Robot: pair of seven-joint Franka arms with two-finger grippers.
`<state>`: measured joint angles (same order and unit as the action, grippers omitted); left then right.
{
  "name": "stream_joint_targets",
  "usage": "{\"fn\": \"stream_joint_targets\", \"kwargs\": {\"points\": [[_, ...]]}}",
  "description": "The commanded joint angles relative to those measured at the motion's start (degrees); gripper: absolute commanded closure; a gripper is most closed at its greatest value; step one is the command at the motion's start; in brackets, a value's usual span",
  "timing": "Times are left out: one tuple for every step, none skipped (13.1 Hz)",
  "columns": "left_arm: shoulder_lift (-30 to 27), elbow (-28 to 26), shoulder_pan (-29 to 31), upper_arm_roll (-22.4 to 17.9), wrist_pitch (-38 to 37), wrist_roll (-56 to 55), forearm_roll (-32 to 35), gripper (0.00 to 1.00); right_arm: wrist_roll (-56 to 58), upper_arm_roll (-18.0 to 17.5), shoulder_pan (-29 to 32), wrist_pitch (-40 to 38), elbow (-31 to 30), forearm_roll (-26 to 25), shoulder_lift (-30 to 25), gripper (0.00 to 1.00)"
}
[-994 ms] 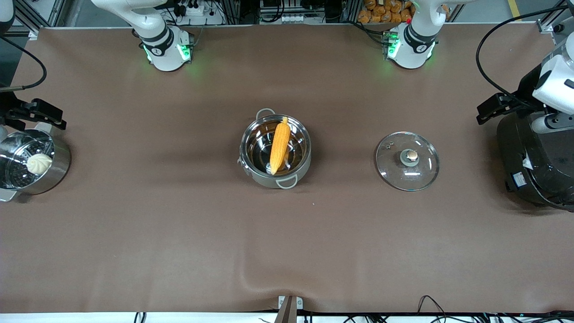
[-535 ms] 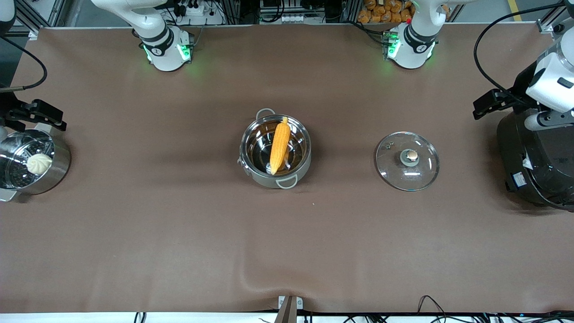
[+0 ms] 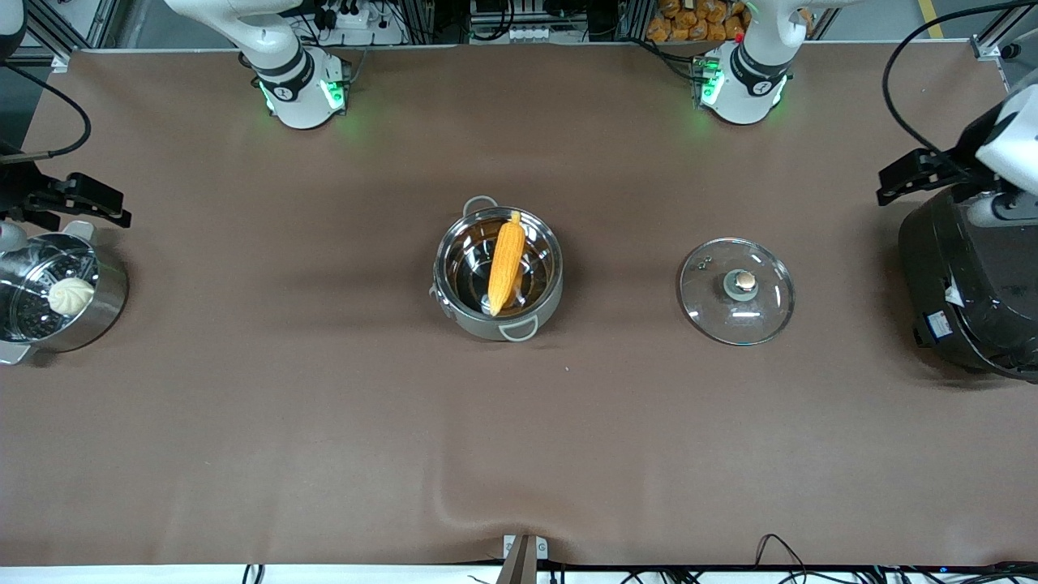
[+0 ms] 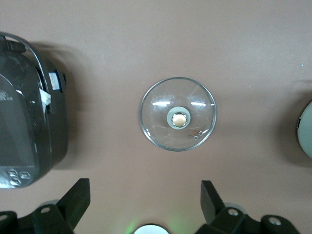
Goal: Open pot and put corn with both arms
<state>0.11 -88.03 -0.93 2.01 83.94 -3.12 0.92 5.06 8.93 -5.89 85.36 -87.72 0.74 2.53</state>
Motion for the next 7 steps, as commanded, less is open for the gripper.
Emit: {"fn": "stream_joint_targets", "kwargs": {"points": [[0.4,1.9,-0.6,-0.9,-1.6,1.5,-1.0,0.0,-0.5,0.1,-0.2,-0.8,-0.3,0.6,-1.7,0.0],[0.5,1.9,-0.6,-0.6,-1.7,1.3,-1.0,0.0,-0.5,0.1,-0.2,-1.2,-0.2,0.6,-1.7,0.0],[0.7,1.8,-0.7,-0.5,-1.7,0.9,-1.0,0.0,-0.5,0.1,-0.1,-1.4,-0.2,0.6,-1.7,0.0],[0.8,1.8,-0.9,-0.5,-1.7,0.2,-1.0,0.0,-0.5,0.1,0.1,-1.9,-0.2,0.7,-1.8,0.0],[0.8,1.7,-1.2,0.1,-1.7,-1.5,-0.9,0.0,-0.5,0.1,0.3,-2.5,-0.2,0.7,-1.8,0.0],[0.7,1.5,-1.2,1.6,-1.7,-3.9,-0.9,0.0,-0.5,0.1,0.3,-3.0,-0.2,0.8,-1.7,0.0],[0.7,1.5,-1.2,1.8,-1.7,-5.0,-0.9,0.0,-0.5,0.1,0.3,-3.8,-0.2,0.8,-1.7,0.0]]}}
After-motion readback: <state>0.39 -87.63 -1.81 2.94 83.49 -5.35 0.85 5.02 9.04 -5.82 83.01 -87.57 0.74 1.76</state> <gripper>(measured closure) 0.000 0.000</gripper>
